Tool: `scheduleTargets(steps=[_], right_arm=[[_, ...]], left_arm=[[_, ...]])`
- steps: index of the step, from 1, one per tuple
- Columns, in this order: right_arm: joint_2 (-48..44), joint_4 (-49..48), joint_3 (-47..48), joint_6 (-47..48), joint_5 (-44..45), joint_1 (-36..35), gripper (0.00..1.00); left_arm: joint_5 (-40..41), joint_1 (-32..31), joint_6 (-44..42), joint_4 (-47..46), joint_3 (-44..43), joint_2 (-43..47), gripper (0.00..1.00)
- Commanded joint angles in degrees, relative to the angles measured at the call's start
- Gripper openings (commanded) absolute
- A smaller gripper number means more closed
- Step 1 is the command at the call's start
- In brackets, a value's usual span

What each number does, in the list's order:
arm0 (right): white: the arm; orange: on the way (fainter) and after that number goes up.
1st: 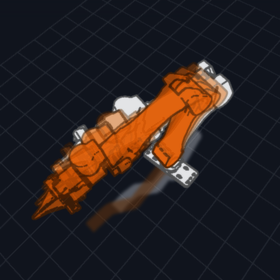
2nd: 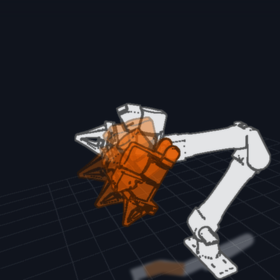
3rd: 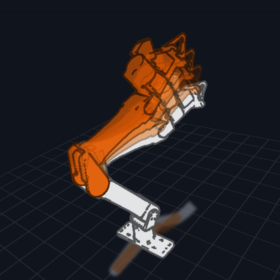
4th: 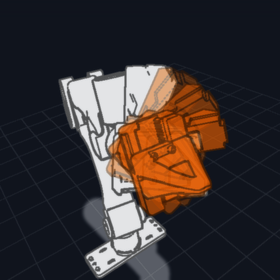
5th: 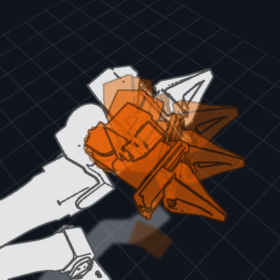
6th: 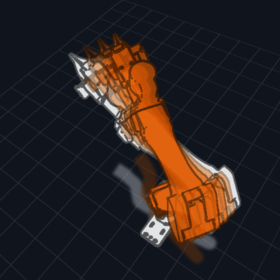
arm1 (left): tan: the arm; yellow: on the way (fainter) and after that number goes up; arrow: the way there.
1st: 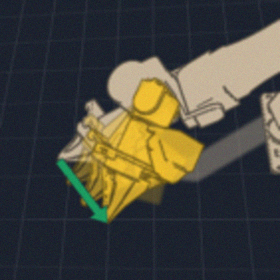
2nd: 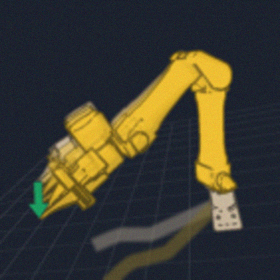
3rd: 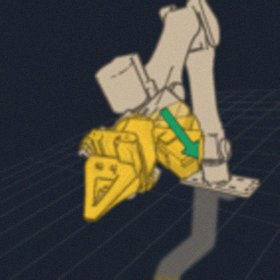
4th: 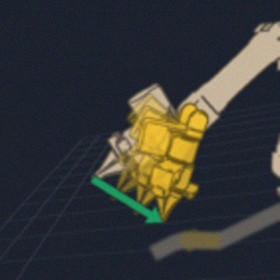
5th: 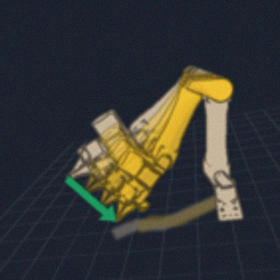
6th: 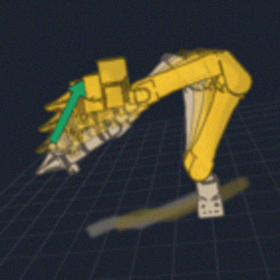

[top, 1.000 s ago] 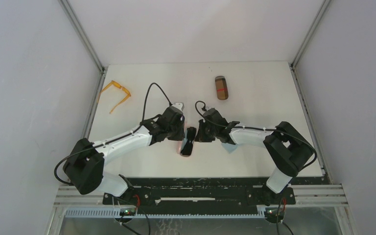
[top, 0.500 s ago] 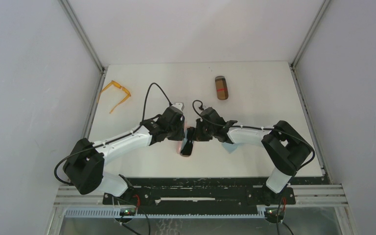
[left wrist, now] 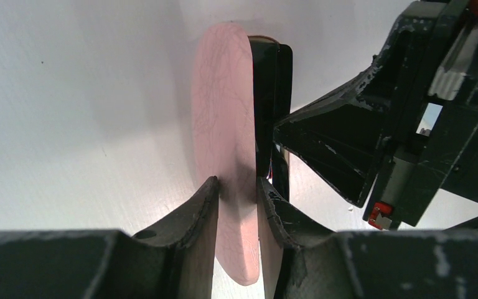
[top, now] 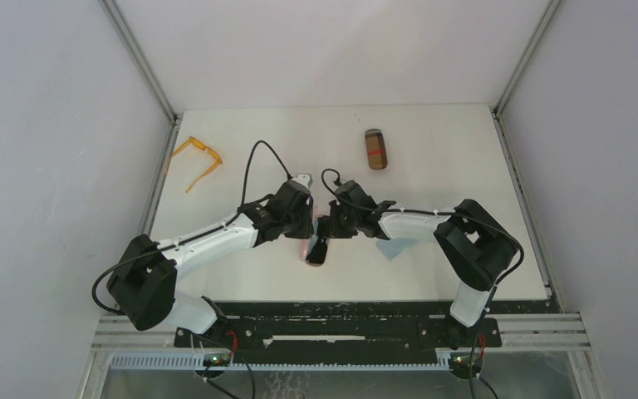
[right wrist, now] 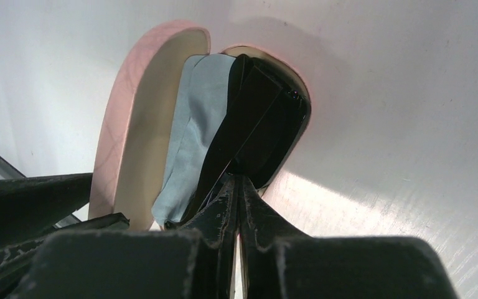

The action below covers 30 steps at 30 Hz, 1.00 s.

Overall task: Organize the sunglasses
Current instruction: Place the sunglasses in the sunglasses case.

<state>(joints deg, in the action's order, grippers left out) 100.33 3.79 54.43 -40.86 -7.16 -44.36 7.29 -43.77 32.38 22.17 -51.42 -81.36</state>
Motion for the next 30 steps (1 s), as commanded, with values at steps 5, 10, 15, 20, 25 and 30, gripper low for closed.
scheduleTargets(steps=[5,10,15,20,25,30], right_arm=[[2.21,1.90,3.91,0.52,1.94,-0.62,0.00],[3.99,2.57,5.07,0.70,0.90,-0.84,0.00],[4.77,3.38,5.51,0.95,-0.02,-1.17,0.00],[4.45,4.63,5.44,1.30,0.25,-1.26,0.00],[0.87,4.56,4.14,1.70,2.08,-1.34,0.00],[-2.17,5.61,3.77,2.44,2.68,-1.17,0.00]], left_arm=[[-0.19,-0.54,0.30,0.15,-0.02,0.76,0.32],[-0.26,-0.58,0.31,0.15,0.08,1.01,0.32],[-0.17,-0.53,0.31,0.24,0.15,1.12,0.32],[-0.13,-0.54,0.31,0.24,0.11,1.29,0.32],[0.24,-0.54,0.40,0.47,0.18,1.27,0.32],[0.38,-0.54,0.53,0.50,0.19,1.21,0.32]])
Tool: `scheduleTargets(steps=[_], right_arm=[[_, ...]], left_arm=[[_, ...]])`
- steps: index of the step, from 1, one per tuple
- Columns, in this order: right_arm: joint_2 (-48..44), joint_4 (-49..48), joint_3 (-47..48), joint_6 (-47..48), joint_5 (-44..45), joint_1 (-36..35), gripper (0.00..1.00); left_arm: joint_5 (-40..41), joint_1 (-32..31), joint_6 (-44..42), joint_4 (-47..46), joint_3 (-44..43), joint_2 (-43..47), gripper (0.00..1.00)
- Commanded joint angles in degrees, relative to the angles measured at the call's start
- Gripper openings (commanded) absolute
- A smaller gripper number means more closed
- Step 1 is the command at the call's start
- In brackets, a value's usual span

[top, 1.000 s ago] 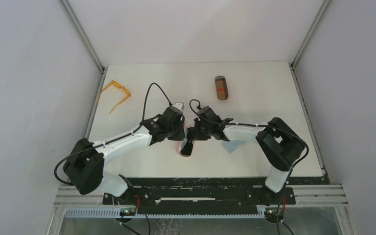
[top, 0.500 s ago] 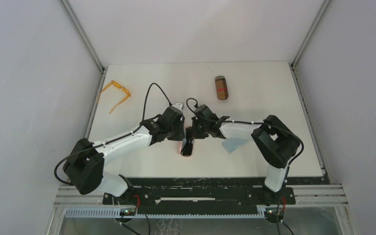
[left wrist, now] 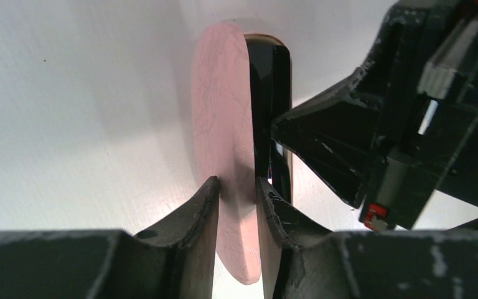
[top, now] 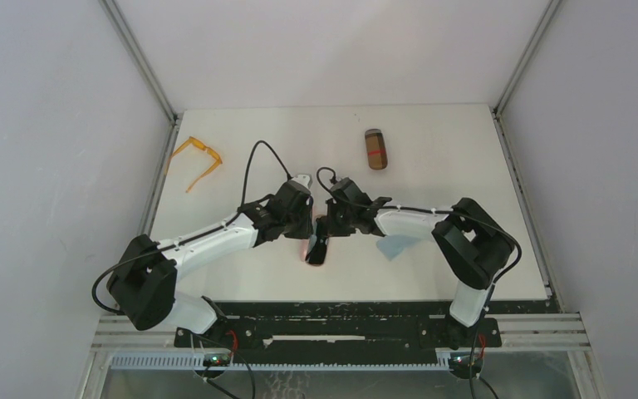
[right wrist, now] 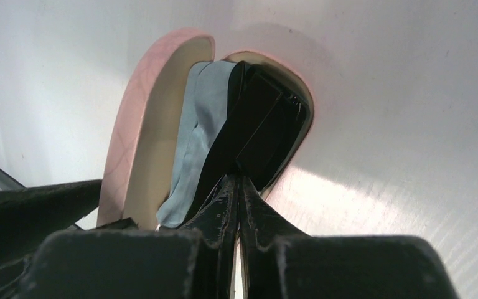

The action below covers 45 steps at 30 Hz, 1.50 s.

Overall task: Organize the sunglasses
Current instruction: Place the sunglasses in the sunglasses case.

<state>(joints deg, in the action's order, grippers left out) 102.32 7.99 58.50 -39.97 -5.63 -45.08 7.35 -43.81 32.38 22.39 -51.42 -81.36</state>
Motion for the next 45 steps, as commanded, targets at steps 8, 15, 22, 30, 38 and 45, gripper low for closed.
scheduleTargets(steps=[8,15,22,30,38,45], right_arm=[[-5.68,1.88,-1.49,1.56,1.64,-0.01,0.01],[-3.54,0.31,-1.46,1.14,-0.78,0.17,0.02],[-1.08,0.73,-0.55,1.21,-1.36,0.17,0.05],[1.38,1.04,0.36,1.29,-1.47,-0.01,0.07],[1.88,1.14,1.09,1.86,-1.23,-0.36,0.07],[-3.23,3.86,-0.01,2.74,2.77,-0.36,0.09]], left_arm=[[0.20,-0.50,0.56,0.28,0.01,1.13,0.31],[0.09,-0.54,0.57,0.28,-0.04,1.03,0.31],[-0.28,-0.51,0.49,0.28,-0.36,0.71,0.31],[-0.27,-0.54,0.58,0.36,-0.37,0.77,0.31],[0.00,-0.51,0.53,0.71,-0.52,0.77,0.30],[0.35,-0.49,0.57,0.90,-0.58,0.80,0.30]])
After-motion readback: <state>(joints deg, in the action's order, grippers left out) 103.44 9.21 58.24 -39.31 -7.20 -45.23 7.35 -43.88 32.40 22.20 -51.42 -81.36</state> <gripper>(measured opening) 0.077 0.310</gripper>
